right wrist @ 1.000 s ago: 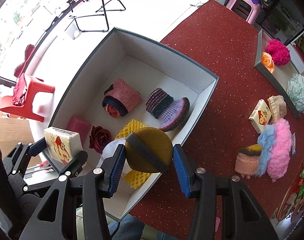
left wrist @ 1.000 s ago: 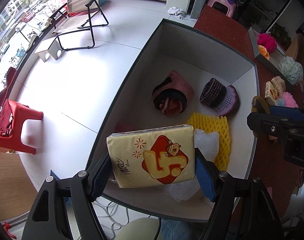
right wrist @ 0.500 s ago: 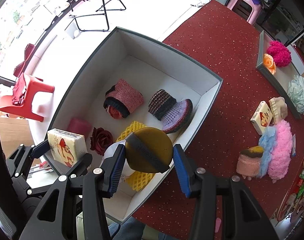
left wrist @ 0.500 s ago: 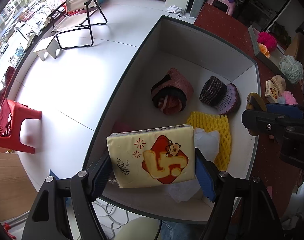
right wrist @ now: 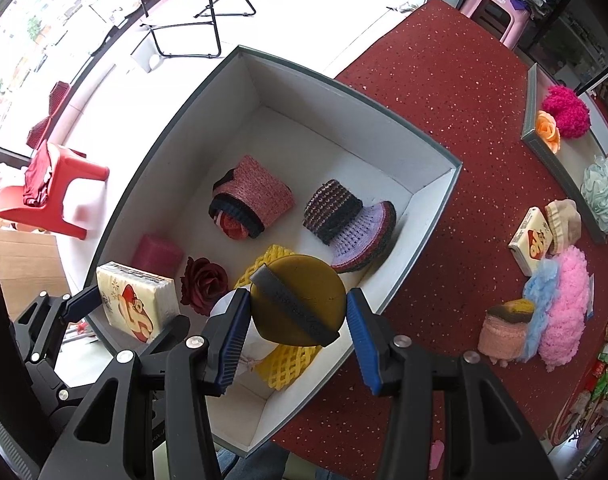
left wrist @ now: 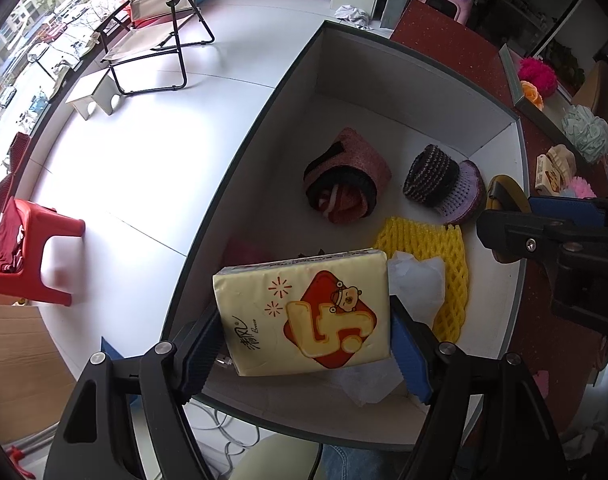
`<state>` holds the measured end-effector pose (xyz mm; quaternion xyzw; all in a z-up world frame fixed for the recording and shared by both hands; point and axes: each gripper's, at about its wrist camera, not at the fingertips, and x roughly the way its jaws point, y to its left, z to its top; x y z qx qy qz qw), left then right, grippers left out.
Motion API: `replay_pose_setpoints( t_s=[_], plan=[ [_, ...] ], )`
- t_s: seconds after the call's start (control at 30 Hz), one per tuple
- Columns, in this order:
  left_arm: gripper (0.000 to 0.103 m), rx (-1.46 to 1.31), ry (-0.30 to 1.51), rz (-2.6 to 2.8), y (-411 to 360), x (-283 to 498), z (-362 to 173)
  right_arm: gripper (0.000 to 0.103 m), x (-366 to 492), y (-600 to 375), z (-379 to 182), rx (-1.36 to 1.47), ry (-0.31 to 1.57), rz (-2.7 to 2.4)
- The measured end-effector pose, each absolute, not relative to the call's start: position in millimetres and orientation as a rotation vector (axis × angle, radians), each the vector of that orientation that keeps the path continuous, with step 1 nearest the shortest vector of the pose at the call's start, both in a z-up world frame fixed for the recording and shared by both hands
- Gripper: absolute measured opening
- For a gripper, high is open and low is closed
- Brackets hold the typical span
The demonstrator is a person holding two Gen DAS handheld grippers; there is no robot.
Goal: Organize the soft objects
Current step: 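Open both tools to drop the tissue pack and yellow sponge into the box, then move both tools back over the table toward the knit hat and pink fluffy toy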
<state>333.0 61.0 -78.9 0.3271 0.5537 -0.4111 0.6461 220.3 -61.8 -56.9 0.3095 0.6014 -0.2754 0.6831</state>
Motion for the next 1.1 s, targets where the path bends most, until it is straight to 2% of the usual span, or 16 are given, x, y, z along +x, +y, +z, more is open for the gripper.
replay_pose_setpoints(
  t_s=[0.07, 0.1, 0.17, 0.2, 0.33, 0.4, 0.47, 0.73, 1.1],
  plan=[
    [0.08, 0.752, 1.259, -0.927, 61.1, 333.1, -79.7, 0.058, 220.8, -62.1, -56.9, 0.693, 1.351, -0.613],
    [0.086, 0.756, 1.26, -0.922, 61.1, 333.0, -80.3, 0.062, 220.6, -62.5, -56.7, 0.697, 1.35, -0.61],
    [0.095, 0.759, 1.272, -0.913, 61.1, 332.6, -81.3, 0.079, 219.1, -62.5, -55.7, 0.705, 1.338, -0.615],
    [0.102, 0.757, 1.279, -0.914, 61.1, 332.4, -81.7, 0.081, 218.2, -62.8, -55.2, 0.71, 1.33, -0.618],
    [0.102, 0.754, 1.292, -0.916, 60.7, 330.9, -82.1, 0.083, 212.9, -64.5, -56.4, 0.745, 1.319, -0.627],
    [0.102, 0.754, 1.283, -0.902, 60.6, 330.4, -81.3, 0.087, 209.7, -64.5, -56.1, 0.747, 1.308, -0.641],
    [0.102, 0.74, 1.299, -0.906, 62.1, 331.7, -81.5, 0.102, 206.2, -63.8, -55.1, 0.74, 1.289, -0.652],
    [0.102, 0.741, 1.332, -0.92, 67.2, 329.8, -82.3, 0.103, 198.6, -58.8, -52.2, 0.714, 1.261, -0.662],
    [0.102, 0.84, 1.284, -0.983, 51.0, 301.7, -73.6, 0.103, 158.6, -62.6, -50.1, 0.792, 1.243, -0.707]
  ],
)
